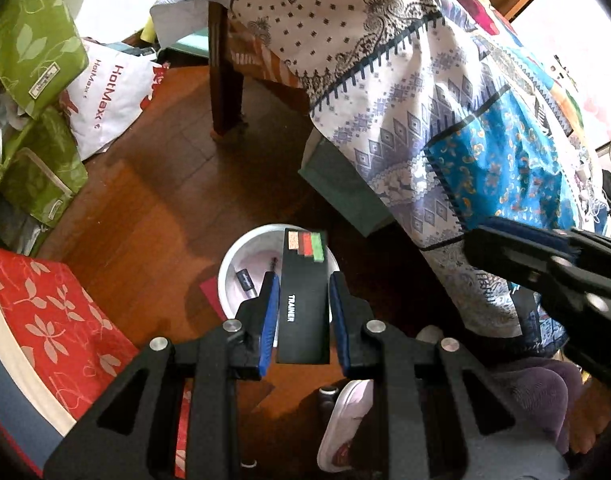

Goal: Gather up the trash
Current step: 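Open both tools to drop the box and item into the bucket, then move both tools back toward the mat on the bed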

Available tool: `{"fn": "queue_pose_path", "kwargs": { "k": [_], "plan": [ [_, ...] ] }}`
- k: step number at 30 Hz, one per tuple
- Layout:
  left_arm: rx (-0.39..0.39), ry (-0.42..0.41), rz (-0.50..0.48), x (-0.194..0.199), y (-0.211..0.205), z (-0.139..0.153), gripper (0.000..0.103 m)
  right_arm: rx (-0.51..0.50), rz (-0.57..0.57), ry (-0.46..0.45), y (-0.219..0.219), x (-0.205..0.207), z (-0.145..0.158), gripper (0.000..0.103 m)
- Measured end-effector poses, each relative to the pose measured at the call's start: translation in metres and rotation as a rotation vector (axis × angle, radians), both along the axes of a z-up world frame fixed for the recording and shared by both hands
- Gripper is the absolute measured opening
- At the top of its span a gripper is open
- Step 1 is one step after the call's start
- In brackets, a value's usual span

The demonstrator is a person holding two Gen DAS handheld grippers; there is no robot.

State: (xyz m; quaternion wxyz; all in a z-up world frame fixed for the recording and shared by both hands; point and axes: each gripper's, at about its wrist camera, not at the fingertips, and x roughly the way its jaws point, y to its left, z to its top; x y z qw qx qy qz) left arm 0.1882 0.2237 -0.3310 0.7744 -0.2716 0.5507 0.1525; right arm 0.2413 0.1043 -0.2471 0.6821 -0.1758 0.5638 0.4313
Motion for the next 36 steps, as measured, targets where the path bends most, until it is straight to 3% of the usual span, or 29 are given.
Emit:
{"fn": "queue_pose_path", "kwargs": {
  "k": [3,5,15,27,36],
  "plan": [
    [0.017,0.008,0.007,0.001,-0.002,0.003,0.034,0.014,-0.008,-0.035,-0.009,-0.001,0.011,0.045],
    [0.023,0.005,0.006,0.000,-0.003,0.008,0.034,0.031,-0.015,-0.065,-0.017,-0.003,0.020,0.049],
    [0.131,-0.103,-0.008,-0.021,-0.027,0.073,0.034,0.110,-0.035,-0.198,-0.053,-0.020,0.069,0.049],
    [0.244,-0.324,-0.072,-0.040,-0.091,0.176,0.034,0.220,-0.118,-0.351,-0.126,-0.038,0.134,0.049],
    [0.315,-0.477,-0.158,-0.031,-0.150,0.241,0.046,0.285,-0.216,-0.431,-0.192,-0.036,0.170,0.050]
  ]
}}
